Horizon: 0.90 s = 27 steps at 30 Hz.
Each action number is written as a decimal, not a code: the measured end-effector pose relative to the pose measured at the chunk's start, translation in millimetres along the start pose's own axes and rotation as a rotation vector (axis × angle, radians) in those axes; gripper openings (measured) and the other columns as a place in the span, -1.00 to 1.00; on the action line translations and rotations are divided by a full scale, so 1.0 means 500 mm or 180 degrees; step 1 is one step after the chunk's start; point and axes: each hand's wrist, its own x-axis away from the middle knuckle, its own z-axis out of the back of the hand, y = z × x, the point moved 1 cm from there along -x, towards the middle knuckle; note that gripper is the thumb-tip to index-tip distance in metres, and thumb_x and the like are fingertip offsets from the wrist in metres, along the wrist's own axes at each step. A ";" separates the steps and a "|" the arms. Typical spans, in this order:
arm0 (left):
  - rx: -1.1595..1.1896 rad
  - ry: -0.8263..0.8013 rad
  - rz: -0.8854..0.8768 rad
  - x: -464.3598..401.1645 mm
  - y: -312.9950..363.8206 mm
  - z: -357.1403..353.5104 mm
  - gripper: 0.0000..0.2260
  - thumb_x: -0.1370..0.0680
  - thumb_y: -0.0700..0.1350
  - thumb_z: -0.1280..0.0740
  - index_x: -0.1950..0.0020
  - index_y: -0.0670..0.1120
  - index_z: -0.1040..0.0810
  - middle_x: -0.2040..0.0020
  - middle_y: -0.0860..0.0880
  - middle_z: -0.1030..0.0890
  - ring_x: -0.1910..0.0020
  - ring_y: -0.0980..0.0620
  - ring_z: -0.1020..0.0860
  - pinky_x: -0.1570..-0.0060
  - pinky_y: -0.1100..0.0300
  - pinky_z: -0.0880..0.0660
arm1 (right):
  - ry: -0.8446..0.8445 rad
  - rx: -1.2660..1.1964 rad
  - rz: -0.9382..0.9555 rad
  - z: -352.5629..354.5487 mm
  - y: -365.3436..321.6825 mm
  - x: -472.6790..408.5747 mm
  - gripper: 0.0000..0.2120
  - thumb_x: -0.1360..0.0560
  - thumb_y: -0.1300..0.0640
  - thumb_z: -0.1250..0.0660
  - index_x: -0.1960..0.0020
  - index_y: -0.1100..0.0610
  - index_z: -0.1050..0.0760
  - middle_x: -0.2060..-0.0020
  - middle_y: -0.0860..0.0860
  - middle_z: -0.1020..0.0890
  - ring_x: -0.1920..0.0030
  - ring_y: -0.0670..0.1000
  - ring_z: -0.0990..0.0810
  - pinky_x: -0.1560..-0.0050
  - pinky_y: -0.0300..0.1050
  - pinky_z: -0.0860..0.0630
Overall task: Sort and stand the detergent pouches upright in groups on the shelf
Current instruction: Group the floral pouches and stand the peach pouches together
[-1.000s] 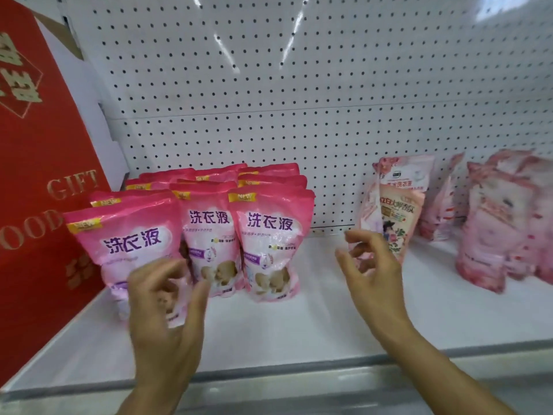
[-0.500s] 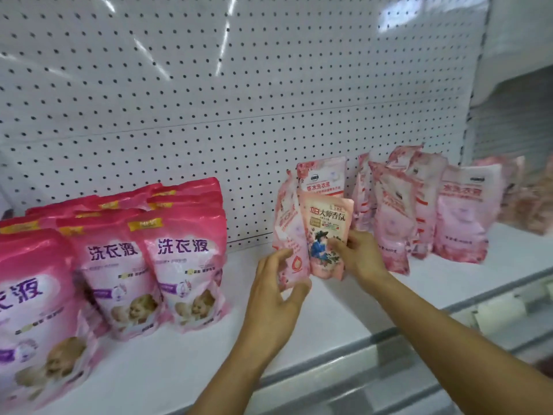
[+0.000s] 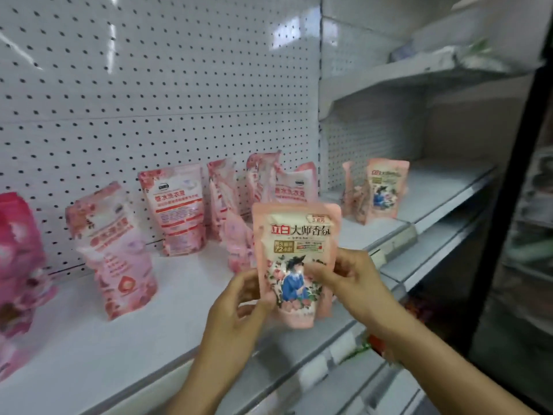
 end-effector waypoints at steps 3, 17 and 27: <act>0.0006 -0.0335 -0.0067 -0.016 0.017 -0.110 -0.77 -0.55 -0.28 -0.37 -0.10 0.01 -0.58 0.03 0.20 -0.69 0.05 0.22 -0.64 0.05 0.33 -0.56 | 0.0138 0.0077 -0.0124 0.119 0.021 0.018 -0.84 -0.52 0.28 -0.35 -0.05 0.15 -0.66 0.08 -0.05 -0.74 0.07 -0.05 -0.72 0.06 -0.17 -0.64; -0.0407 -0.0846 0.0169 -0.265 0.009 -0.446 -0.30 -0.50 -0.02 -0.46 -0.52 0.10 -0.13 -0.42 0.13 -0.33 -0.33 0.15 -0.39 -0.38 0.06 -0.38 | 0.1198 -0.0005 -0.0157 0.469 0.168 -0.111 -0.87 -0.49 0.30 -0.37 0.10 0.11 -0.66 0.20 -0.10 -0.74 0.20 -0.10 -0.72 0.30 -0.33 -0.57; -0.0718 -0.1058 0.1053 -0.606 -0.077 -0.550 0.16 -0.29 -0.21 -0.63 -0.59 -0.01 0.16 -0.50 -0.01 -0.34 -0.41 0.01 -0.44 -0.28 -0.03 -0.49 | 0.0751 0.0017 -0.0470 0.602 0.292 -0.429 -0.90 -0.51 0.26 -0.37 0.01 0.13 -0.62 0.16 -0.07 -0.71 0.29 -0.16 -0.70 0.41 -0.34 -0.55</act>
